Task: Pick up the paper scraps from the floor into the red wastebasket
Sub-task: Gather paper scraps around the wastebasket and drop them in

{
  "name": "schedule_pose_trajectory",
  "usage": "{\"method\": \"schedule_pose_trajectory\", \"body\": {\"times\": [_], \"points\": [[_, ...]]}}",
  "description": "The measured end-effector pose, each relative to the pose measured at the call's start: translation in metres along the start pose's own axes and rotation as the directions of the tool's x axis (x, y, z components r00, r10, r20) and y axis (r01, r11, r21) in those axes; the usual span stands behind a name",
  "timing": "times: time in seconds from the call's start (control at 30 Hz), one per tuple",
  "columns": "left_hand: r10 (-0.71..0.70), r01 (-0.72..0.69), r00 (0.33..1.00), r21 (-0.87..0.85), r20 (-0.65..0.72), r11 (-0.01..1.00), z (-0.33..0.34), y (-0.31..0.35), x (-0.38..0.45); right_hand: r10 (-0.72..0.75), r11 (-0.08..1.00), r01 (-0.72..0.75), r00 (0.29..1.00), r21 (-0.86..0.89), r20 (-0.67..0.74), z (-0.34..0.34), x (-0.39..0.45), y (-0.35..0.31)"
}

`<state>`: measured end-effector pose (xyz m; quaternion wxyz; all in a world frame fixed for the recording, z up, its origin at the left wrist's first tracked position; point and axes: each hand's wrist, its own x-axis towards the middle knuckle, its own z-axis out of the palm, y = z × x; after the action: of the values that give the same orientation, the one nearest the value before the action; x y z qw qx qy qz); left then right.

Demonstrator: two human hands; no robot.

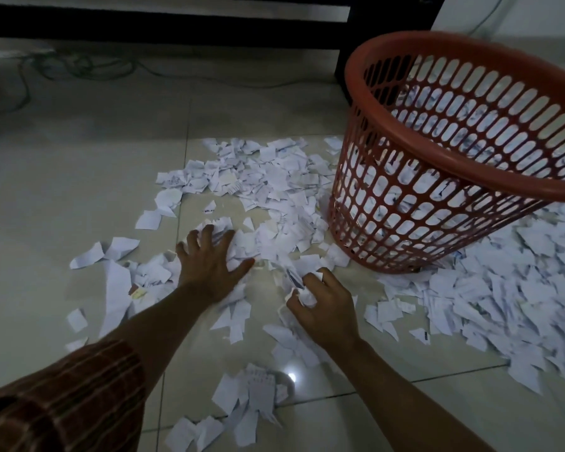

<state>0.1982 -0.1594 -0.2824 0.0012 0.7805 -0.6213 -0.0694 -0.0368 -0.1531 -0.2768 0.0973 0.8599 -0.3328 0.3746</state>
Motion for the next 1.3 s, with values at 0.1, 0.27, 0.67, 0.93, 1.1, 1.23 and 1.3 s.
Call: {"method": "schedule_pose_trajectory", "body": {"times": [0.1,0.27,0.67,0.93,1.1,1.23,1.3], "points": [[0.080,-0.077,0.990,0.035,-0.118,0.996,-0.003,0.006,-0.001,-0.045,0.998,0.045,0.999,-0.047,0.002,-0.001,0.003,0.001],[0.144,-0.143,0.990,-0.198,-0.007,0.970,-0.018,0.016,-0.002,0.304,0.926,-0.329,0.941,0.184,0.151,-0.008,0.012,-0.007],[0.260,-0.314,0.943,-0.295,-0.208,0.903,-0.088,0.022,-0.026,0.321,0.867,-0.326,0.944,0.377,0.078,-0.050,0.064,-0.017],[0.169,-0.377,0.860,-0.377,-0.481,0.846,-0.168,0.039,-0.048,0.300,0.877,-0.250,0.952,0.410,-0.061,-0.094,0.136,-0.017],[0.002,-0.409,0.744,-0.454,-0.668,0.791,-0.226,0.057,-0.052,0.309,0.867,-0.174,0.923,0.468,-0.230,-0.141,0.188,-0.007],[-0.136,-0.397,0.732,-0.580,-0.668,0.712,-0.258,0.077,-0.055,0.422,0.787,-0.252,0.886,0.564,-0.193,-0.174,0.218,0.014],[-0.162,-0.422,0.730,-0.625,-0.664,0.657,-0.268,0.089,-0.053,0.507,0.714,-0.354,0.857,0.605,-0.097,-0.190,0.229,0.032]]}}
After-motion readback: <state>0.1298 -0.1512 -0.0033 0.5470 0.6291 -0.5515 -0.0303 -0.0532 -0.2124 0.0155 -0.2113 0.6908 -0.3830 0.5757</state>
